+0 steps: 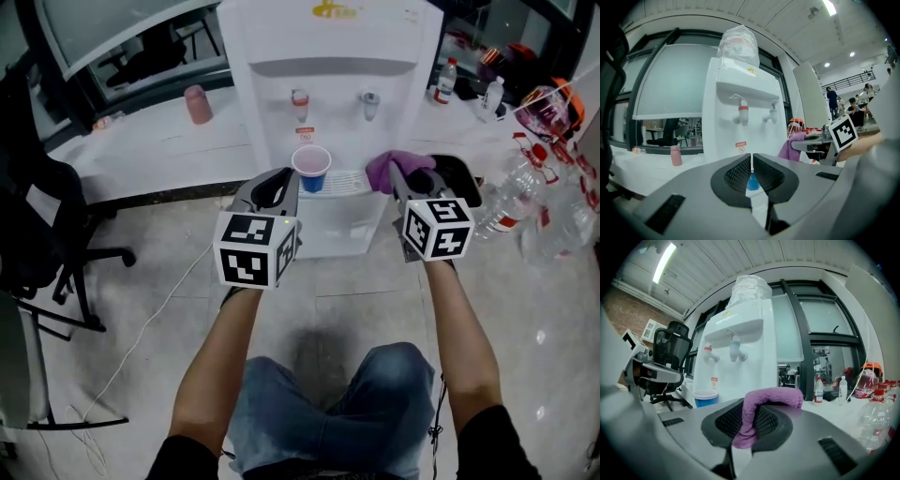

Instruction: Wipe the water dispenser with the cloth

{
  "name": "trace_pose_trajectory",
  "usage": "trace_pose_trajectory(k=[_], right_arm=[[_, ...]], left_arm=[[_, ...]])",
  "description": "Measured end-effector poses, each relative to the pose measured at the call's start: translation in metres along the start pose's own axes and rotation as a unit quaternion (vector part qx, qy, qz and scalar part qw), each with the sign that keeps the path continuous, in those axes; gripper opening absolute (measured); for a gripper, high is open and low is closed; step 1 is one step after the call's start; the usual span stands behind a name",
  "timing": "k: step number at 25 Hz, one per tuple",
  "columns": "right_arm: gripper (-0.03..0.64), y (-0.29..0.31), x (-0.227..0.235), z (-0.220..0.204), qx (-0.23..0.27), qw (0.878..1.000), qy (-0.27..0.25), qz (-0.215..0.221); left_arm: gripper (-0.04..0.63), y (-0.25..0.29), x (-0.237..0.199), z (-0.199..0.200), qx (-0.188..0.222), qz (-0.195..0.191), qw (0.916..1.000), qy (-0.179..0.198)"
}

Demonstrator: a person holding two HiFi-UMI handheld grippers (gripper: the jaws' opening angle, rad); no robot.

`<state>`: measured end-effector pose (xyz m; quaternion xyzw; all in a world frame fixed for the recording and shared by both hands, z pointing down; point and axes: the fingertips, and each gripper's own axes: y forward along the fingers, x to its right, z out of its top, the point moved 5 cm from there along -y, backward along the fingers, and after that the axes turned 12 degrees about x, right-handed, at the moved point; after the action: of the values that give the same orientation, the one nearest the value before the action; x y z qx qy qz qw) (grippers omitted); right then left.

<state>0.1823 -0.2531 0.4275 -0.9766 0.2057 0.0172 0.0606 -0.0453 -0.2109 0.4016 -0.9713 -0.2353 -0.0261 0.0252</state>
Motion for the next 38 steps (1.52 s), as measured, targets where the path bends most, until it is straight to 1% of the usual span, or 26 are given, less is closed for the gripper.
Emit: trace_pose_trajectory(k=[3, 5, 10, 13, 17, 19, 22, 25, 28, 33, 38], right_arm=[[0.046, -0.001, 0.000, -0.013, -0.011, 1.000, 0.009, 0.000], [0.046, -0.002, 0.000, -0.014, -0.012, 1.000, 0.013, 0.000], [0.046, -0.005, -0.011, 0.004, 0.007, 1.000, 0.008, 0.011], [0.046, -0.011, -0.025, 0.031, 0.034, 0.999, 0.005, 0.027], [0.046, -0.015, -0.053, 0.078, 0.072, 0.995, -0.014, 0.069], [0.046, -0.013, -0.066, 0.100, 0.087, 0.992, -0.022, 0.089], [0.046, -0.005, -0.089, 0.130, 0.112, 0.986, -0.021, 0.118], [0.046, 0.009, -0.112, 0.155, 0.133, 0.980, -0.015, 0.150], [0.046, 0.027, -0.131, 0.175, 0.143, 0.974, -0.012, 0.174], [0.046, 0.063, -0.163, 0.209, 0.163, 0.965, 0.014, 0.203], [0.046, 0.098, -0.191, 0.221, 0.162, 0.962, 0.025, 0.219]], left_arm=[[0.035, -0.004, 0.002, 0.000, 0.004, -0.002, 1.0000, 0.005], [0.035, -0.009, 0.002, 0.000, 0.005, -0.001, 1.0000, 0.007], [0.035, -0.021, 0.000, 0.002, 0.005, 0.005, 0.9999, 0.012], [0.035, -0.025, -0.002, 0.008, 0.008, 0.007, 0.9999, 0.012], [0.035, -0.027, -0.010, 0.021, 0.020, 0.013, 0.9997, 0.011], [0.035, -0.027, -0.013, 0.028, 0.024, 0.013, 0.9996, 0.011], [0.035, -0.030, -0.024, 0.037, 0.027, 0.018, 0.9993, 0.017], [0.035, -0.036, -0.037, 0.049, 0.033, 0.030, 0.9990, 0.008], [0.035, -0.042, -0.044, 0.059, 0.038, 0.038, 0.9985, 0.005], [0.035, -0.052, -0.051, 0.071, 0.045, 0.042, 0.9981, -0.001], [0.035, -0.071, -0.060, 0.075, 0.042, 0.061, 0.9972, 0.010]])
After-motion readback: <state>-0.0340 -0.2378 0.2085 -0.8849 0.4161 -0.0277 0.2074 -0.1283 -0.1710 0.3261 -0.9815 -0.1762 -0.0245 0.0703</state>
